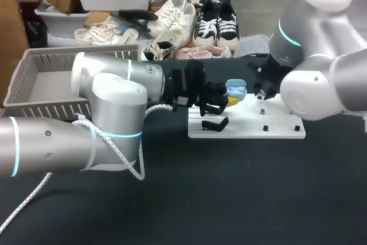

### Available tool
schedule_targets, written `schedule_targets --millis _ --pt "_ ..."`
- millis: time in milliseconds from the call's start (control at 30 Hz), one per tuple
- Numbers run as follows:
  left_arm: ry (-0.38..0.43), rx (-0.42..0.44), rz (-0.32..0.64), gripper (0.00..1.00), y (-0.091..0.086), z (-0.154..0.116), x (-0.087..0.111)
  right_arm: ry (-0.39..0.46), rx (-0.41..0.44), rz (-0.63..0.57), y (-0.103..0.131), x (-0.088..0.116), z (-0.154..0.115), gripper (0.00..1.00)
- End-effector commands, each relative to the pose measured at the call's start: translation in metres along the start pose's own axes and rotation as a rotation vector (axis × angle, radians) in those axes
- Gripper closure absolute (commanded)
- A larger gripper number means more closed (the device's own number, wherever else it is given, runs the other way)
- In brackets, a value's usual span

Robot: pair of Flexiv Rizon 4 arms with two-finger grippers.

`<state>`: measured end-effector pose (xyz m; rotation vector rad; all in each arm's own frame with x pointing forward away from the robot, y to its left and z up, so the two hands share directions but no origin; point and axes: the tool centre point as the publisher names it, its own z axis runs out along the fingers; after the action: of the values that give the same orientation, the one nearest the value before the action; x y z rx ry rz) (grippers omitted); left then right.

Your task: Pick up each earbud case from the left stands, insert the matching earbuds, close the lid, and place the case in the box.

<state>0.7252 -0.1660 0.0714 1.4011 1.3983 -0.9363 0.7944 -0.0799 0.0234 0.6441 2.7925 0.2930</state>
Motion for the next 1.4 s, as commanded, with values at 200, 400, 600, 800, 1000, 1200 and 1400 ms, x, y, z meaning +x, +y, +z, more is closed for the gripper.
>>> schedule_targets --millis 200,400,600,800,1000,1200,1400 --pt "-0.003 -0.005 0.001 1.0 -0.001 0.0 0.001 0.007 0.008 0.002 0.003 -0.001 0.002 0.87" --pt "-0.003 -0.005 0.001 1.0 -0.001 0.0 0.001 0.007 0.013 0.007 0.003 -0.001 0.002 0.96" --pt "-0.003 -0.005 0.001 1.0 -0.001 0.0 0.001 0.001 0.014 0.009 0.003 -0.001 -0.005 1.0" --pt "-0.003 -0.005 0.001 1.0 -0.001 0.0 0.001 -0.007 0.016 0.014 0.0 0.001 -0.012 1.0" --pt "-0.003 -0.005 0.001 1.0 -0.001 0.0 0.001 -0.004 0.001 0.032 -0.003 0.007 -0.02 1.0" --pt "-0.003 -0.005 0.001 1.0 -0.001 0.0 0.001 0.02 -0.05 0.042 -0.004 0.016 -0.033 1.0" --pt "-0.003 -0.005 0.001 1.0 -0.001 0.0 0.001 0.039 -0.062 -0.002 -0.003 0.032 -0.047 1.0"
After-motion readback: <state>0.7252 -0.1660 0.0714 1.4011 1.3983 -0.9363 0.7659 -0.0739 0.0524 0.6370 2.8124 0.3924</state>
